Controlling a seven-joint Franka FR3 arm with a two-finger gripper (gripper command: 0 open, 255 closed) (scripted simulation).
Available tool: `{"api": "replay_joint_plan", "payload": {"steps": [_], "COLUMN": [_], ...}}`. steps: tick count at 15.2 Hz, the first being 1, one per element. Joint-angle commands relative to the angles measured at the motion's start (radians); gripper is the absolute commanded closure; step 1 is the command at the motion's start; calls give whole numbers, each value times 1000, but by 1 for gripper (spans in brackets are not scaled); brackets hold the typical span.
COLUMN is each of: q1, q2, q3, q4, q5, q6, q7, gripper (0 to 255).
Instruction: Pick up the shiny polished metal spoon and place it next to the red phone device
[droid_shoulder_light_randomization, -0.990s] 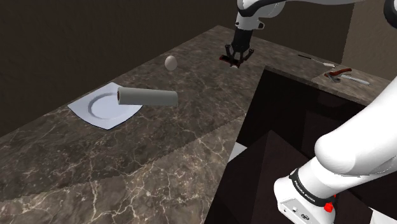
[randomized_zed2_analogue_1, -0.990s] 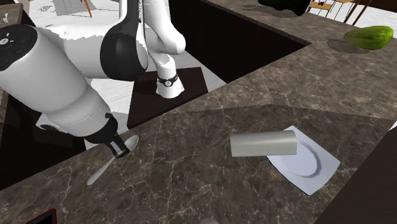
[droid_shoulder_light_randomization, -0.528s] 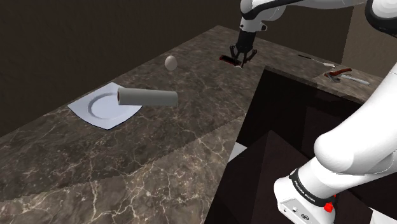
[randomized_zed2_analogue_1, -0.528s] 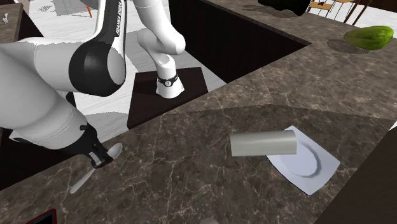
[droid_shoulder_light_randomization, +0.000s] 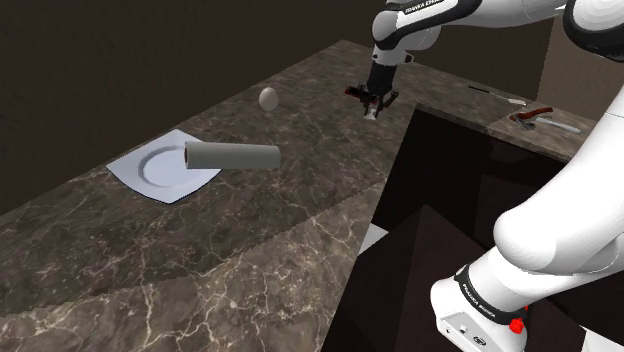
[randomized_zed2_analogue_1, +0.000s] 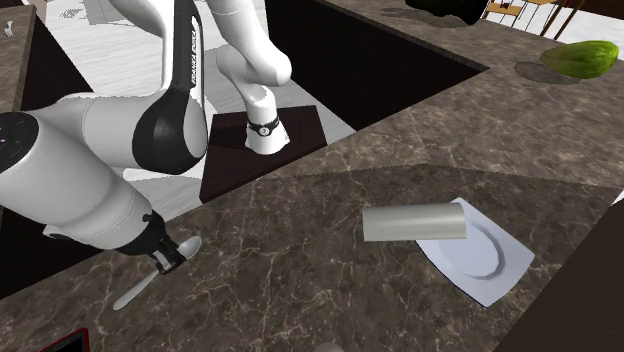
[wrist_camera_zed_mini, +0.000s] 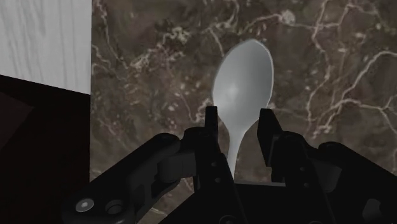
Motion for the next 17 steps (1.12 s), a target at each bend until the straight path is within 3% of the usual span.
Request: {"api": "replay_joint_plan", "payload": {"steps": [1,10,11,17], "q1": [0,1,1,0], "q2": [10,19,19,9], "q3": [-1,-2,-2,-1], "q4": [-13,-22,-22,0], "q5": [-3,-6,-6,-2], "q6": [23,40,40,9], "q7": [2,3,3,1], "gripper": [255,255,0,0]}}
